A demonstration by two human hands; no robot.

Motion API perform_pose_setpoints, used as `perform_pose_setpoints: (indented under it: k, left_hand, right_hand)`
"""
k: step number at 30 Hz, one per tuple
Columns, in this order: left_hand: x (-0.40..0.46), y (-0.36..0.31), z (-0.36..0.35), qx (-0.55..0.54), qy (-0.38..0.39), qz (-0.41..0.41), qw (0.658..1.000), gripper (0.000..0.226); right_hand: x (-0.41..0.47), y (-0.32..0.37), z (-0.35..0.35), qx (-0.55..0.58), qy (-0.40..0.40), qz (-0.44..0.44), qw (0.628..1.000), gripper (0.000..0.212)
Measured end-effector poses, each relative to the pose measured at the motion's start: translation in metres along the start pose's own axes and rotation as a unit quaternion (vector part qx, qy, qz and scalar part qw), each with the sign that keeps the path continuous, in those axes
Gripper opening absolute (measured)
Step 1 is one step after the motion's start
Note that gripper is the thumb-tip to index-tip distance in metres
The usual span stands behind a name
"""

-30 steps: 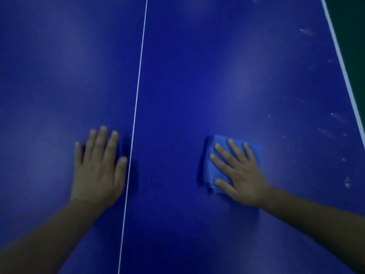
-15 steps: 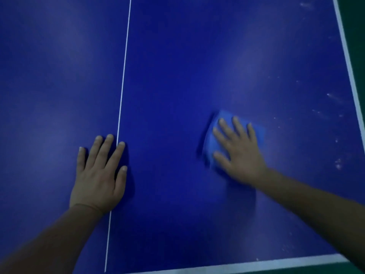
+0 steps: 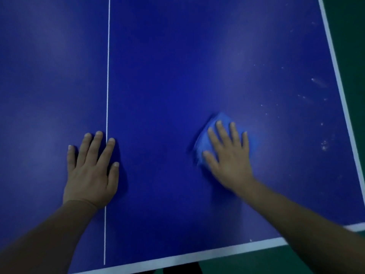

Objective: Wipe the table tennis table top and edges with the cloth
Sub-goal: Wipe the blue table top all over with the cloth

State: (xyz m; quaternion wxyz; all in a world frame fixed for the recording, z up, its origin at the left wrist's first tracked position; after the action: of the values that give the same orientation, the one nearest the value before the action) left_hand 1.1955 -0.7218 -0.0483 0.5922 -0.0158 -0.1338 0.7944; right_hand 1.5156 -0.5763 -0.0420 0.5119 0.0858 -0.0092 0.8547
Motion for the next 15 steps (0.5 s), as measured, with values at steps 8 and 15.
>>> perform_pose_setpoints:
  k: [8,15]
  left_hand:
    - [0.001,0.000,0.001,-0.001,0.003,0.002,1.000,0.067]
    - [0.001,0.002,0.004,-0.051,0.005,-0.008,0.999,0.078]
  right_hand:
    - [-0.046,-0.028,0.009,0.001,0.027,0.113,0.993,0.063]
    - [-0.065,0.030,0.008,-0.031,-0.005,-0.172,0.985,0.069]
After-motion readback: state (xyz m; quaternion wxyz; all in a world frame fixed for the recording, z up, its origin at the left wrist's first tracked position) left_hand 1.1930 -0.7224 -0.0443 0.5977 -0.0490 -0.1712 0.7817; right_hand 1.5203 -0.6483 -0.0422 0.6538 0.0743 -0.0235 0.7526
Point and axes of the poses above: each hand's wrist, its own x-axis towards the middle knuckle, its own z-axis out of the back of the hand, y = z × x, the point moved 5 cm from there along x, towards the middle knuckle, and after that the axes turned 13 degrees about -y, right-handed, at the moved point
